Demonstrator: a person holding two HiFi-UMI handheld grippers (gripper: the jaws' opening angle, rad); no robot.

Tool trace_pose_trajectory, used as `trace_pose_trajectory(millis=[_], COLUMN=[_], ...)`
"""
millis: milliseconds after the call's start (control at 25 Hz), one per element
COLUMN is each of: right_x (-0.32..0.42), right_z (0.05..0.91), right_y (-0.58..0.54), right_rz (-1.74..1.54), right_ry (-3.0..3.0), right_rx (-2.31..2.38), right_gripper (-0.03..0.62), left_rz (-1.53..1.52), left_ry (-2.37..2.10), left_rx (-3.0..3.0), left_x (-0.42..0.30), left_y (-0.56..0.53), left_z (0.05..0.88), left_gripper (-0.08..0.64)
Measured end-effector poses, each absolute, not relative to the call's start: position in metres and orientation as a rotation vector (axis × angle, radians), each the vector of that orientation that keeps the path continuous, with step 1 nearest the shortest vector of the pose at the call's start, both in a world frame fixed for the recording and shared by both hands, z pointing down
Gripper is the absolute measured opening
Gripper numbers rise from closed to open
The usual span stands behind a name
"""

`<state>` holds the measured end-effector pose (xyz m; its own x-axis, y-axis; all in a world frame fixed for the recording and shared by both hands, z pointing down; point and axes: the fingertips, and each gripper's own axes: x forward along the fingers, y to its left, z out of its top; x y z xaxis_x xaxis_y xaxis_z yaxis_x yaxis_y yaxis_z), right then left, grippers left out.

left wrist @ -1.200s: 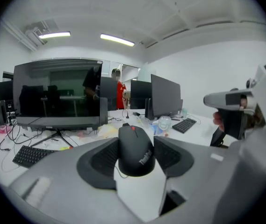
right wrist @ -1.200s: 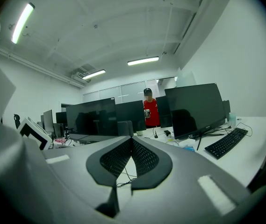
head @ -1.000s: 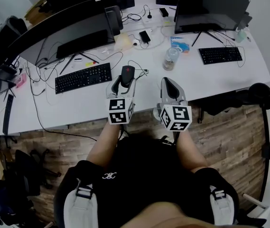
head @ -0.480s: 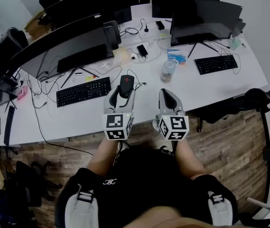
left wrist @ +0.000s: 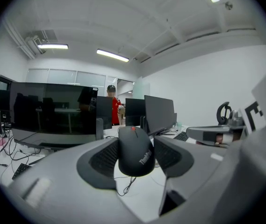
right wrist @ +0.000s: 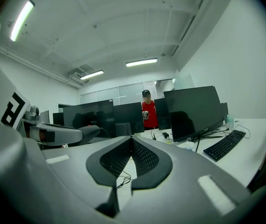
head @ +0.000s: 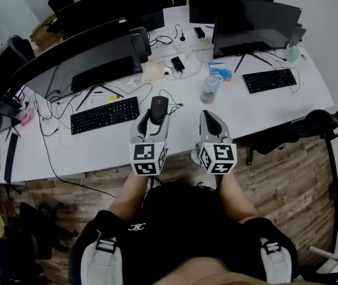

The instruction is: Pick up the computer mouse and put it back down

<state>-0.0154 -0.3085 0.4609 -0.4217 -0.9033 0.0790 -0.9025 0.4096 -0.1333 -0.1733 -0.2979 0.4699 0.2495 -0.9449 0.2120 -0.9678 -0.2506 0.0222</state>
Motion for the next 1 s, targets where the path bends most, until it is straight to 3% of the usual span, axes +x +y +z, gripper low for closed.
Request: trace_pose_trajectory(millis=[1000], right_x=[-0.011], right_z=[0.465], right_y=[-0.298], right_rz=[-0.211], right_ry=[2.644], right_rx=[-1.781], right_gripper=[0.005], left_rz=[0.417], left_ry=[-1.658], left_rx=[2.154], left_x=[-0.185], left_y=[-0.309], left_z=[0.617], left_gripper=[0.287])
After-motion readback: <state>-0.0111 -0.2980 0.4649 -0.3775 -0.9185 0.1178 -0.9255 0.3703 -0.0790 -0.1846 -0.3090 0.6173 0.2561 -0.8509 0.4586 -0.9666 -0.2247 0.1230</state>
